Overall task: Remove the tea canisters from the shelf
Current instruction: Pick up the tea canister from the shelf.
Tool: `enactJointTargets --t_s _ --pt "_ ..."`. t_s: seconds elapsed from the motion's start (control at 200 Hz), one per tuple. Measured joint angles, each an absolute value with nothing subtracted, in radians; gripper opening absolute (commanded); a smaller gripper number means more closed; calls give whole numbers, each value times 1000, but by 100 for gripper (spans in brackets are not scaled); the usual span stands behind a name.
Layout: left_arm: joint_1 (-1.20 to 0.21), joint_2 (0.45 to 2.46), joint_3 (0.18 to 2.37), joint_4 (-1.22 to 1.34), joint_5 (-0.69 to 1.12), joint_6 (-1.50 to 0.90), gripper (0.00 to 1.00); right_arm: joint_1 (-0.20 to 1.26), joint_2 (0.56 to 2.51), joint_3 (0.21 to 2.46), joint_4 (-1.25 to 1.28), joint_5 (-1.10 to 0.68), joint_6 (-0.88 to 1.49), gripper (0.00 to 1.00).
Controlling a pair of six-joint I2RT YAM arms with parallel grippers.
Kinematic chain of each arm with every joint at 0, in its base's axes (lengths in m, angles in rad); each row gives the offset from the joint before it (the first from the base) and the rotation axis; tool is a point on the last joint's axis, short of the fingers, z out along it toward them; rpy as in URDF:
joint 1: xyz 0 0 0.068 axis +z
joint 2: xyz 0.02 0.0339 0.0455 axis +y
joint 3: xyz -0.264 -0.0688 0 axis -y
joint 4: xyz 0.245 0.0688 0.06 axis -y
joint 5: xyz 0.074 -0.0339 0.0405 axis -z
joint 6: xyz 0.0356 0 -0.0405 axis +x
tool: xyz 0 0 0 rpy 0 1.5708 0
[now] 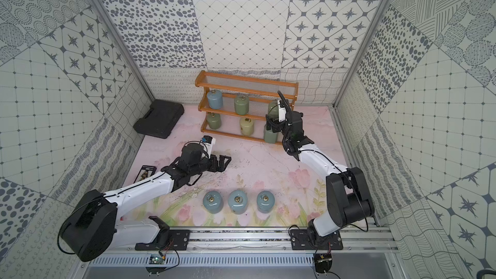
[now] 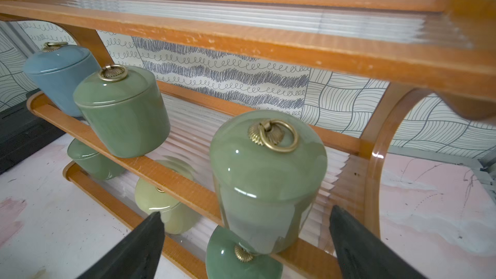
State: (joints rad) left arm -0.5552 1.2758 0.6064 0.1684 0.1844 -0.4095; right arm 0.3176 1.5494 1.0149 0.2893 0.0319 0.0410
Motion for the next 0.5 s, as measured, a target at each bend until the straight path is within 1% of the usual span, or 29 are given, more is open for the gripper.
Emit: enactJointTargets --t_s 0.5 --pt "-555 1221 549 175 205 -439 100 308 1696 1121 392 91 9 100"
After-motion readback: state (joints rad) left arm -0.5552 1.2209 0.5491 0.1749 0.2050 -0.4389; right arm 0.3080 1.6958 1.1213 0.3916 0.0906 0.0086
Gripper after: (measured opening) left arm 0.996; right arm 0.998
